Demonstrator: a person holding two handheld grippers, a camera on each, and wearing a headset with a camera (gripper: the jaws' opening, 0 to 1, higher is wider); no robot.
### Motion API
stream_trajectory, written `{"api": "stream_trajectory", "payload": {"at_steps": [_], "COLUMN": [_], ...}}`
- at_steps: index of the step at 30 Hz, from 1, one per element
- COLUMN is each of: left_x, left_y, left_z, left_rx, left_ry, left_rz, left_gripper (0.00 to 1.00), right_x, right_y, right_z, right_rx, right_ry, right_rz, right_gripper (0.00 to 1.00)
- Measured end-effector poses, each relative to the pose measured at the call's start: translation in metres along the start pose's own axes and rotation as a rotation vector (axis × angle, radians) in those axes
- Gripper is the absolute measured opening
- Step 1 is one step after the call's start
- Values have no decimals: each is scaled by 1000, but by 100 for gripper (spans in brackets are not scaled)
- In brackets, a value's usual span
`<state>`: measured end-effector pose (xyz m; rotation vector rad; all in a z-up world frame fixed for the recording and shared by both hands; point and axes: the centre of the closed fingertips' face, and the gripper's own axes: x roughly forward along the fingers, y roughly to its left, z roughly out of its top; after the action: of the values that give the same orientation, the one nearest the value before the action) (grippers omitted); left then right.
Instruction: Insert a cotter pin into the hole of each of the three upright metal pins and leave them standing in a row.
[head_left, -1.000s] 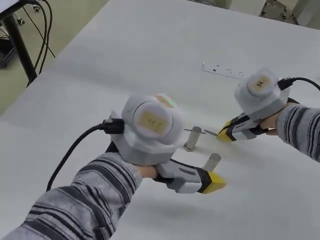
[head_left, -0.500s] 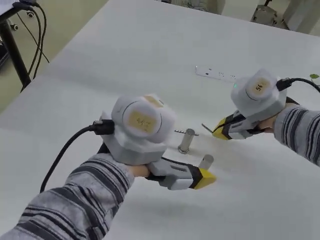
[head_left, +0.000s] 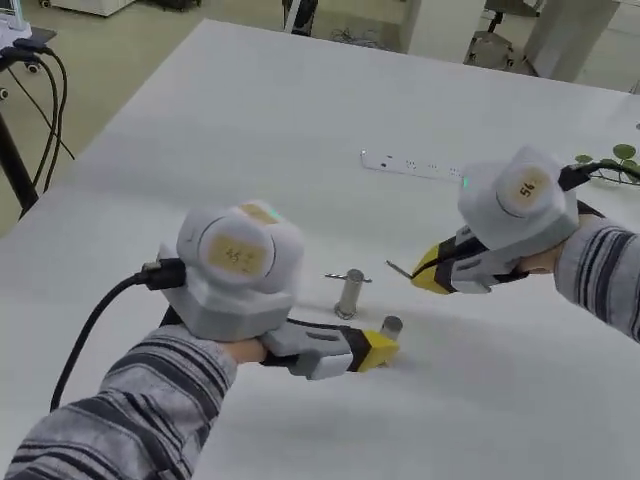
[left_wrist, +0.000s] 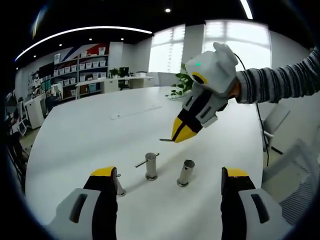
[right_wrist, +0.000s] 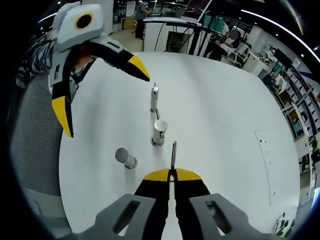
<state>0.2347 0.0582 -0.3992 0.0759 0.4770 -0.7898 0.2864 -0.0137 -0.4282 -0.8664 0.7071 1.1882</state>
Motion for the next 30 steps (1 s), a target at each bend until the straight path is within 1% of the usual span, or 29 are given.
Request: {"api": "stream_trajectory", "payload": {"at_steps": [2, 5, 9, 11, 13, 15, 19, 21, 22, 23, 25, 27, 30], "left_x": [-1, -2, -2, -2, -3, -3, -4, -5, -5, -6, -6, -7, -8], "left_y": [-4, -9, -13, -12, -13, -17, -18, -20, -21, -21, -23, -26, -31], "left_z": [0, 1, 5, 6, 7, 8, 9, 10, 10, 11, 11, 10, 11], "left_rx": [0, -3, -11, -16, -22, -55, -99, -138, -163, -169, -192, -223, -259], "left_ry": [0, -6, -17, -19, -23, -27, -37, -45, -49, -54, -58, -61, -83], "left_rz": [-9, -20, -22, -14, -15, -30, -36, -51, -55, -56, -63, -79, -101], "left_gripper": [81, 73, 70, 69, 67, 63, 53, 48, 45, 42, 38, 36, 33], "right_x": [-6, -13, -19, -21, -22, -24, -26, -28, -29, -29, -30, -31, -32], "right_y": [8, 17, 31, 37, 41, 47, 54, 57, 60, 62, 65, 68, 72], "right_z": [4, 10, 15, 17, 20, 22, 27, 30, 32, 33, 34, 36, 38], "right_rx": [-14, -56, -106, -148, -168, -177, -226, -259, -281, -286, -313, -322, -336], "right_ry": [-9, -20, -39, -44, -60, -70, -86, -97, -110, -109, -111, -115, -121], "right_rz": [4, 5, 11, 5, -2, 2, -13, -22, -23, -24, -34, -35, -39], "right_gripper": [0, 0, 0, 0, 0, 0, 0, 0, 0, 0, 0, 0, 0]}}
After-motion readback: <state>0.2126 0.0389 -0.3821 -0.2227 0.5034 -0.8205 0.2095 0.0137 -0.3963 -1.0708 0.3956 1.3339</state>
